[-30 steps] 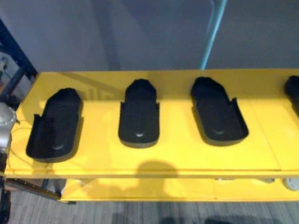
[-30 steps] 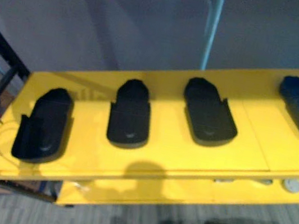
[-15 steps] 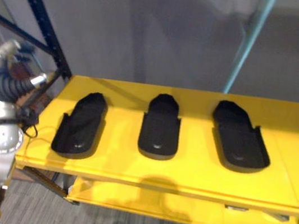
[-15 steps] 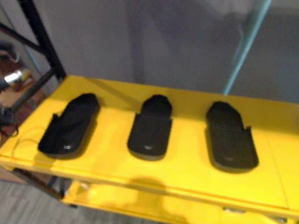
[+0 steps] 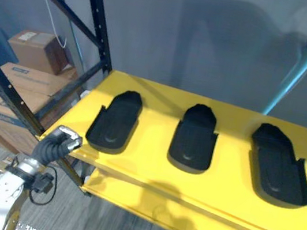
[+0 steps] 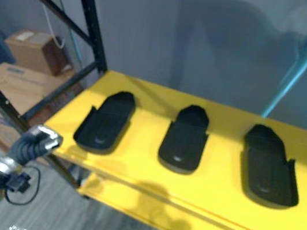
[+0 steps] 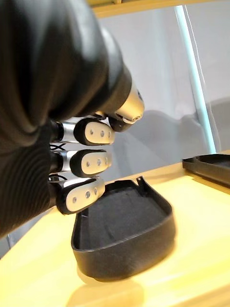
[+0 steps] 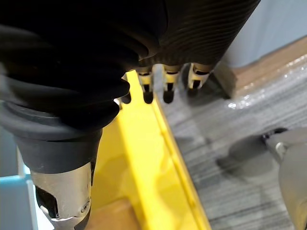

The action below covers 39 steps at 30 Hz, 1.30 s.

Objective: Walk over and take plastic housings, then place them on the shelf

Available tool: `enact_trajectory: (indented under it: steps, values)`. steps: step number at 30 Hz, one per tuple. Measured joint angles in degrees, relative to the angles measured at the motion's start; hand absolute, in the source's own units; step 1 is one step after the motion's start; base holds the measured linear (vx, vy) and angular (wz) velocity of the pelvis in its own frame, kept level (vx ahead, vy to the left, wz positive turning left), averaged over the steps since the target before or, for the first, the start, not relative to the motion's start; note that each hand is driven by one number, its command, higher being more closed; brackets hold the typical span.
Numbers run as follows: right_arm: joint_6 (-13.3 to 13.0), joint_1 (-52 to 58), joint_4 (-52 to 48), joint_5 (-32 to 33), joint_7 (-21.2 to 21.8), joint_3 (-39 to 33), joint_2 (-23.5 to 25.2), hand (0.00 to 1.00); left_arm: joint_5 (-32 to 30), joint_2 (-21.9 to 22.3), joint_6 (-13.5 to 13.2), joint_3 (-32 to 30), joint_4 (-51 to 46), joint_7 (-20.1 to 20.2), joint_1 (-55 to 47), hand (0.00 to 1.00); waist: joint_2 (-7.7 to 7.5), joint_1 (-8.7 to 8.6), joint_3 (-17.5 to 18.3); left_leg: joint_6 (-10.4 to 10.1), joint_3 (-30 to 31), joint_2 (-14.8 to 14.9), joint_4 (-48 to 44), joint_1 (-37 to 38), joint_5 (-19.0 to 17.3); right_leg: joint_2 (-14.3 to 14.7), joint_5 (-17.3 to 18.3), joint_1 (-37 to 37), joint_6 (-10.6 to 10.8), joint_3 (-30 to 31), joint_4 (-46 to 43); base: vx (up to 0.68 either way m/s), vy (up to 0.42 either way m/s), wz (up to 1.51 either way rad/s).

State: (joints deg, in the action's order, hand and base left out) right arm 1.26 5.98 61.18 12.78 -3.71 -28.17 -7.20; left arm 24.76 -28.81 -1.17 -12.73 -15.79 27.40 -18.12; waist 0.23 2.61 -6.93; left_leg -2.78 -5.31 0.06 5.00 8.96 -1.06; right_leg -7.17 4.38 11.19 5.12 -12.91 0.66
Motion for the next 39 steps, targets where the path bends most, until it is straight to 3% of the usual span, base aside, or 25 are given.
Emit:
enact_trajectory:
  steps: [4, 7, 13, 20, 27, 31, 39]
  values:
    - [1.44, -0.98, 0.71, 0.00, 0.25, -0.41, -1.00, 0.00, 0.02, 0.09, 10.07, 0.98, 2.75, 0.98, -2.33, 1.00, 0.15, 0.39, -1.20, 0.06, 1.43, -0.16, 0.02, -0.05, 0.07, -0.06, 0.19, 0.75, -0.25, -1.36, 0.12, 0.01, -0.005, 0.15]
    - [1.44, -1.27, 0.79, 0.12, 0.25, -0.45, -1.31, 0.00, 0.05, 0.08, 12.74, 1.18, 3.47, 1.53, -2.29, 1.00, 0.12, 1.34, -1.51, 0.07, 1.68, -0.18, 0.04, -0.08, 0.12, -0.06, 0.21, 0.94, -0.27, -1.70, 0.22, 0.00, -0.004, 0.09]
    - [1.44, -3.46, 1.00, 1.10, 0.17, -0.43, -1.33, 0.00, 0.21, -0.12, 16.68, 2.42, 4.20, 2.32, -1.30, 1.00, 0.16, 1.29, -1.54, 0.06, 1.58, -0.22, 0.07, -0.08, 0.12, -0.08, 0.22, 1.00, -0.28, -1.72, 0.32, 0.00, 0.000, 0.00]
    - [1.50, -3.38, 1.96, 1.08, 0.12, -1.46, -1.40, 0.00, 2.00, -0.16, 16.15, 2.22, 6.25, -0.30, 0.19, 1.00, -0.05, 1.22, -1.70, 0.06, 1.21, -0.15, 0.08, 0.00, 0.12, -0.02, 0.21, 1.04, -0.29, -1.47, 0.40, 0.00, 0.000, 0.00]
    - [1.52, -2.97, 2.28, 1.08, 0.05, -1.74, -1.42, 0.00, 2.39, -0.14, 13.29, 1.65, 7.10, -2.29, 1.23, 1.00, -0.08, 1.18, -1.71, 0.04, 0.55, -0.11, 0.09, 0.04, 0.11, -0.01, 0.18, 1.03, -0.30, -1.22, 0.64, 0.00, 0.001, -0.01]
    - [1.51, -2.76, 2.28, 1.06, 0.00, -1.74, -1.42, 0.00, 2.41, -0.12, 9.89, 1.65, 8.21, -2.95, 1.58, 1.00, -0.17, 1.06, -1.76, 0.02, 0.22, 0.00, 0.09, 0.04, 0.09, 0.07, 0.16, 1.02, -0.31, -1.10, 0.80, 0.00, 0.000, 0.00]
    - [1.45, -2.78, 2.26, 1.04, 0.00, -1.75, -1.43, 0.00, 2.41, -0.03, 7.72, 1.59, 9.79, -4.05, 2.45, 1.00, -0.48, 0.32, -1.95, 0.00, -0.10, 0.17, 0.08, 0.05, 0.07, 0.24, 0.09, 1.02, -0.40, -0.92, 0.96, 0.00, 0.000, 0.00]
